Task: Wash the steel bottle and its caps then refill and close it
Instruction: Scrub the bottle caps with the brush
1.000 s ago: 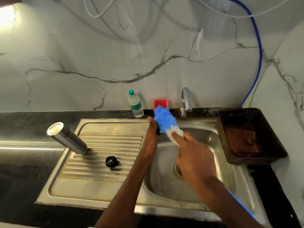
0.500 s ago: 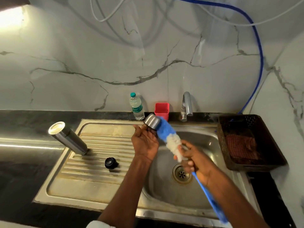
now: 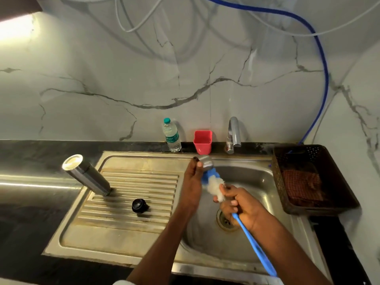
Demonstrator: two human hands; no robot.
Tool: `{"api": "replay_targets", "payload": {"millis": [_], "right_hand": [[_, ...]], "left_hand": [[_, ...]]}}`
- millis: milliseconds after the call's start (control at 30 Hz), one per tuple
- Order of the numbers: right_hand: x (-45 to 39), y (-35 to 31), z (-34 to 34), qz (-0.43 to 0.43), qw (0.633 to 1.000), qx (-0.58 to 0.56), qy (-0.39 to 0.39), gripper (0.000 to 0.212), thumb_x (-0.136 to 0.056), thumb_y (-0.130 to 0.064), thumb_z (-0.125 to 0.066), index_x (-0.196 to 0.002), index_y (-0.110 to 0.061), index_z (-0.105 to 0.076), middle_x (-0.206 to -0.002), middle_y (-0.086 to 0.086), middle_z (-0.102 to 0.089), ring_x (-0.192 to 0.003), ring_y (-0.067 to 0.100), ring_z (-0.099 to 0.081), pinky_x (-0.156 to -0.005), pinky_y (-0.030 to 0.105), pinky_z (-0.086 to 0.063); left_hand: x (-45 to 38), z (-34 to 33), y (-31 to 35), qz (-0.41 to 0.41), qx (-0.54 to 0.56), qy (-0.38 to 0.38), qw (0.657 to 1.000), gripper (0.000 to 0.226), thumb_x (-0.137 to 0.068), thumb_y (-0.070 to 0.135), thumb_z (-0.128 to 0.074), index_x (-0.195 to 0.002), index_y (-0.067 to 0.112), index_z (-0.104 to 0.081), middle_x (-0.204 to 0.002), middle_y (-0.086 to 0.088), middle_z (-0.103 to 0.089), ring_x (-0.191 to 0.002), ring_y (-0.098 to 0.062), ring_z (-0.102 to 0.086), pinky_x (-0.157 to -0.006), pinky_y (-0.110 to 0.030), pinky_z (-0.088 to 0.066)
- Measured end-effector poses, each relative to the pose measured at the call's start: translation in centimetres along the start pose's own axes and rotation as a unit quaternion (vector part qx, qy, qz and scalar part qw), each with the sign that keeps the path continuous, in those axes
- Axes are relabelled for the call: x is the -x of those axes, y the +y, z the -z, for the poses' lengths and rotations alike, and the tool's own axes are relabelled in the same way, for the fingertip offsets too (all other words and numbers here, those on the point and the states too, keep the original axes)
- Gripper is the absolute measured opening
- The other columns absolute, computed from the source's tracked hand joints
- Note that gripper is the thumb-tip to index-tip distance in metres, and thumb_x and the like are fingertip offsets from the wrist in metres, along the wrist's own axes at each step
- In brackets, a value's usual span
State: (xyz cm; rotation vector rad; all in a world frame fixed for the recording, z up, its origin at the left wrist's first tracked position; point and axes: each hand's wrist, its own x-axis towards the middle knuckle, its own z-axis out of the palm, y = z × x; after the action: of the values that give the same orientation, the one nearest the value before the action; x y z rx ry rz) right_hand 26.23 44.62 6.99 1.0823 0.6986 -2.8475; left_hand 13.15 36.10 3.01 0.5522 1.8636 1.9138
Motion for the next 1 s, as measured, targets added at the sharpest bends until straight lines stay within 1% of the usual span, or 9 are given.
{"api": "replay_targets", "payload": {"millis": [67,200,333,400,500,600,767,867,1000], "right_hand": [[-0.3,-0.1,-0.2,-0.012,0.999,-0.046,0.005,0.014,-0.103,-0.006,-0.047,-0.092,-0.008,-0.054,-0.076,0.016,-0.051,-0.03,0.001,-0.029,-0.027,0.011,-0.025],[1.1,0.2,-0.2,0.007,1.0,-0.019,0.02,0.003,-0.102,-0.006,-0.051,-0.1,-0.007,-0.052,-0.074,0.016,-0.05,-0.031,0.0,-0.029,-0.029,0.01,-0.024],[2.6,1.0,-0.2,0.108,0.976,0.156,0.109,0.014,-0.102,-0.007,-0.058,-0.114,-0.01,-0.052,-0.075,0.018,-0.059,-0.035,0.005,-0.034,-0.032,0.015,-0.027],[2.4,2.1,0.0,0.226,0.896,0.336,0.182,0.022,-0.099,-0.013,-0.063,-0.117,-0.022,-0.056,-0.092,0.01,-0.067,-0.047,0.011,-0.05,-0.044,0.022,-0.038],[1.2,3.1,1.0,0.355,0.688,0.589,0.232,0.04,-0.097,-0.022,-0.065,-0.134,-0.034,-0.055,-0.118,-0.002,-0.069,-0.096,0.022,-0.068,-0.075,0.032,-0.048],[0.2,2.1,0.2,0.399,0.592,0.661,0.23,0.051,-0.1,-0.021,-0.058,-0.145,-0.04,-0.043,-0.129,-0.004,-0.059,-0.107,0.024,-0.065,-0.08,0.043,-0.055],[2.2,2.5,-0.9,0.382,0.561,0.698,0.23,0.051,-0.101,-0.027,-0.053,-0.145,-0.046,-0.036,-0.125,-0.009,-0.057,-0.107,0.026,-0.065,-0.082,0.046,-0.055],[3.5,3.6,-1.0,0.36,0.554,0.712,0.238,0.049,-0.104,-0.032,-0.049,-0.146,-0.05,-0.034,-0.129,-0.014,-0.054,-0.108,0.024,-0.064,-0.086,0.043,-0.053],[1.8,1.0,-1.8,0.39,0.618,0.619,0.287,0.047,-0.101,-0.034,-0.055,-0.145,-0.047,-0.043,-0.13,-0.013,-0.064,-0.112,0.018,-0.064,-0.089,0.04,-0.053]], "left_hand": [[0.3,-0.4,-1.1,-0.048,-0.066,-0.038,0.996,0.029,-0.11,0.037,-0.049,-0.12,0.017,-0.067,-0.108,-0.006,-0.074,-0.102,-0.03,-0.07,-0.09,-0.045,-0.058],[-1.8,1.8,-2.9,-0.106,-0.221,-0.022,0.969,0.023,-0.112,0.043,-0.041,-0.104,0.034,-0.061,-0.097,0.009,-0.063,-0.094,-0.021,-0.063,-0.092,-0.059,-0.05],[-1.0,2.0,-1.8,0.05,-0.126,-0.017,0.991,0.066,-0.098,0.083,-0.026,-0.121,0.035,-0.064,-0.116,0.011,-0.07,-0.113,-0.009,-0.065,-0.105,-0.047,-0.048],[-0.8,1.3,-0.3,0.119,-0.005,-0.055,0.991,0.088,-0.096,0.085,-0.011,-0.135,0.029,-0.067,-0.131,0.007,-0.073,-0.128,-0.01,-0.063,-0.116,-0.044,-0.038],[-0.9,0.1,1.6,0.175,0.116,-0.075,0.975,0.101,-0.094,0.083,-0.007,-0.138,0.014,-0.066,-0.131,-0.013,-0.073,-0.129,-0.029,-0.066,-0.119,-0.05,-0.04],[0.0,-1.8,2.8,0.161,0.12,-0.083,0.976,0.095,-0.092,0.084,-0.018,-0.153,0.019,-0.051,-0.14,-0.01,-0.069,-0.132,-0.029,-0.063,-0.119,-0.05,-0.044],[-1.1,0.7,3.1,0.158,0.164,-0.01,0.974,0.101,-0.086,0.091,-0.03,-0.156,0.02,-0.047,-0.145,-0.01,-0.065,-0.133,-0.029,-0.063,-0.108,-0.045,-0.053],[-1.5,1.1,3.7,0.124,0.194,-0.023,0.973,0.086,-0.091,0.081,-0.031,-0.149,0.023,-0.055,-0.141,-0.008,-0.068,-0.13,-0.029,-0.066,-0.107,-0.049,-0.053],[0.6,-1.2,2.4,0.11,0.121,-0.082,0.983,0.077,-0.098,0.078,-0.034,-0.143,0.022,-0.062,-0.136,-0.006,-0.072,-0.13,-0.025,-0.065,-0.115,-0.05,-0.045]]}}
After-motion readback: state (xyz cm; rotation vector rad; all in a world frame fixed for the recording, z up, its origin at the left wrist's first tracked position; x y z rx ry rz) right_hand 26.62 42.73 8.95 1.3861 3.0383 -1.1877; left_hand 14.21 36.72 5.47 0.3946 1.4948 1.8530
